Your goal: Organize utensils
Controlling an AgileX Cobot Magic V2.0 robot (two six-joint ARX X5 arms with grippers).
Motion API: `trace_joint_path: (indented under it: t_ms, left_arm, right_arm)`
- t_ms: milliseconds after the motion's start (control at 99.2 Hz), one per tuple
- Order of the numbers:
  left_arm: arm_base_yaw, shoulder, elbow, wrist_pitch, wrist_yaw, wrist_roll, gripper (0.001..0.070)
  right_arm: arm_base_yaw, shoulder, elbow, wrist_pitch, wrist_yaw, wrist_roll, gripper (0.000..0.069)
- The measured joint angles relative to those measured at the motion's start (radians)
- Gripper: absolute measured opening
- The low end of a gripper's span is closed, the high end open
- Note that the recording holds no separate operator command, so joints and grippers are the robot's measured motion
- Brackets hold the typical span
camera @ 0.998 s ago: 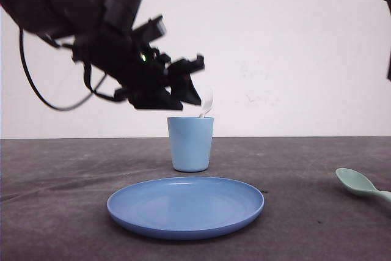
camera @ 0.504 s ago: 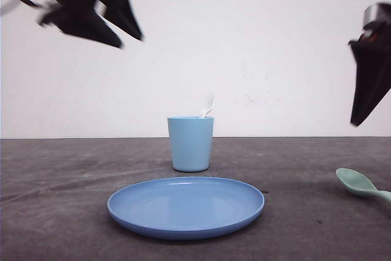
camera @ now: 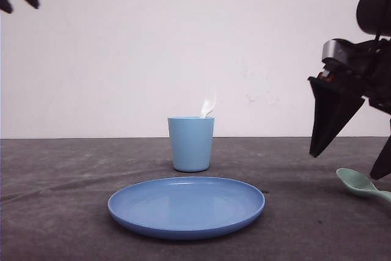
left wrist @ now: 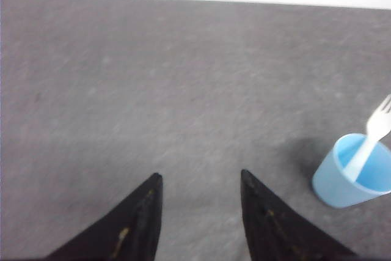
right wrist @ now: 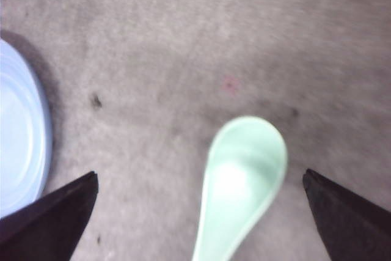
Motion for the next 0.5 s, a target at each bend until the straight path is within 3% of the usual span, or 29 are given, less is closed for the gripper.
trace_joint_path:
  t_ms: [181, 393, 504]
  left_arm:
    - [0.021, -0.043, 0.0, -0.039, 0.0, 0.008, 0.0233]
    - [0.023, -0.065, 0.0, -0.049, 0.0, 0.018, 0.0233]
    - [0.023, -0.077, 0.0, -0.053, 0.0, 0.018, 0.0233]
  right_arm:
    - [0.019, 0.039, 0.0, 0.02, 0.0, 0.011, 0.0657]
    - [0.037, 0.042, 0.0, 0.021, 0.007, 0.014, 0.0356]
    - [0.037, 0.042, 0.0, 0.021, 0.011, 0.014, 0.0281]
